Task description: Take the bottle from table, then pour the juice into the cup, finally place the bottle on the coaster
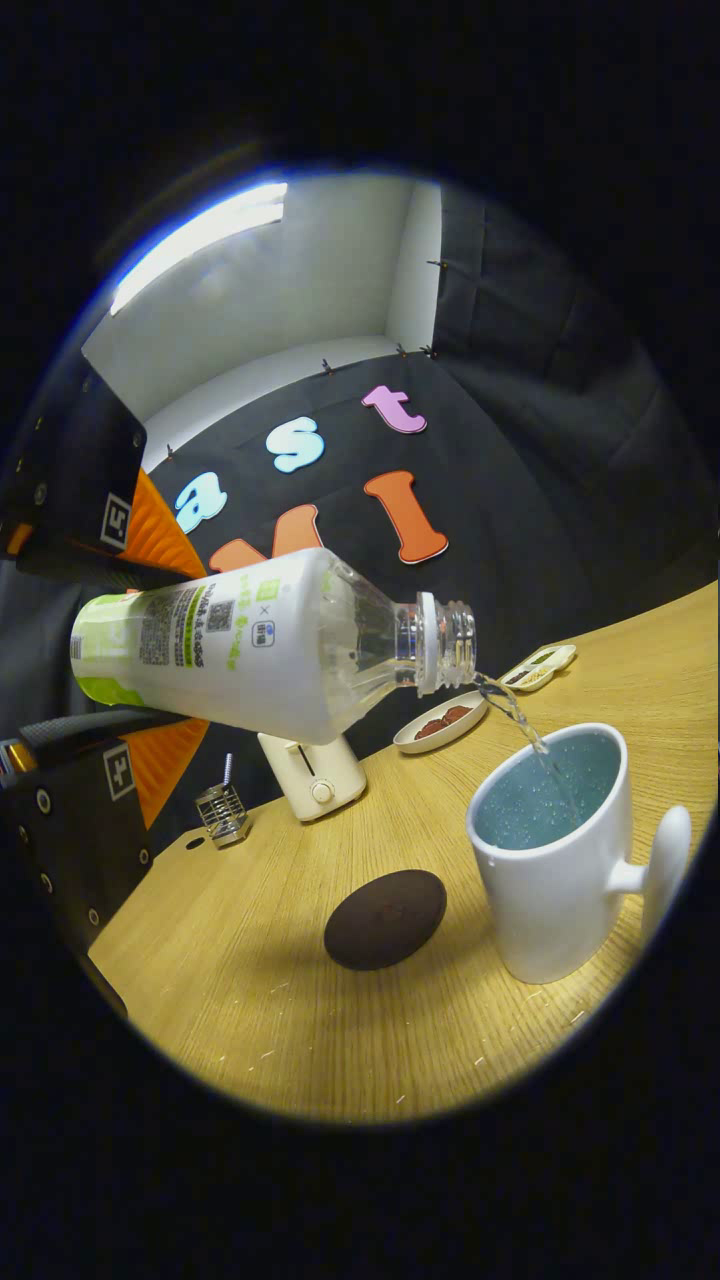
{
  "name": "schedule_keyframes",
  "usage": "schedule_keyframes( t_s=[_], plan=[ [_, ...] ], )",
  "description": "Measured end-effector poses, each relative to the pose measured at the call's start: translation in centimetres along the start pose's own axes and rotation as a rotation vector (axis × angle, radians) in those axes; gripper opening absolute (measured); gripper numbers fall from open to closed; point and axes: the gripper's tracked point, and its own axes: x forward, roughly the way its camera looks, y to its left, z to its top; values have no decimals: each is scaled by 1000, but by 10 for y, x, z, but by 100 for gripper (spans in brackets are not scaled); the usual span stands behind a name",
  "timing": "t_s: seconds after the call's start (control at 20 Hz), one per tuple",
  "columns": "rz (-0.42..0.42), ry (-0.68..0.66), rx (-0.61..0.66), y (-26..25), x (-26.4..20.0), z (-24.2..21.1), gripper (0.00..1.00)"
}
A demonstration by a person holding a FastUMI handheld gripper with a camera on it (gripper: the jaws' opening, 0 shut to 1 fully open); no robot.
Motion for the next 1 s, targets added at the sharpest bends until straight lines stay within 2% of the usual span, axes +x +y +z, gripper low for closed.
schedule_keyframes(
  t_s=[0.5,1.0],
  plan=[
    [22,-21,79,1,-5,2,55],
    [56,-60,219,3,-5,0,56]
  ],
)
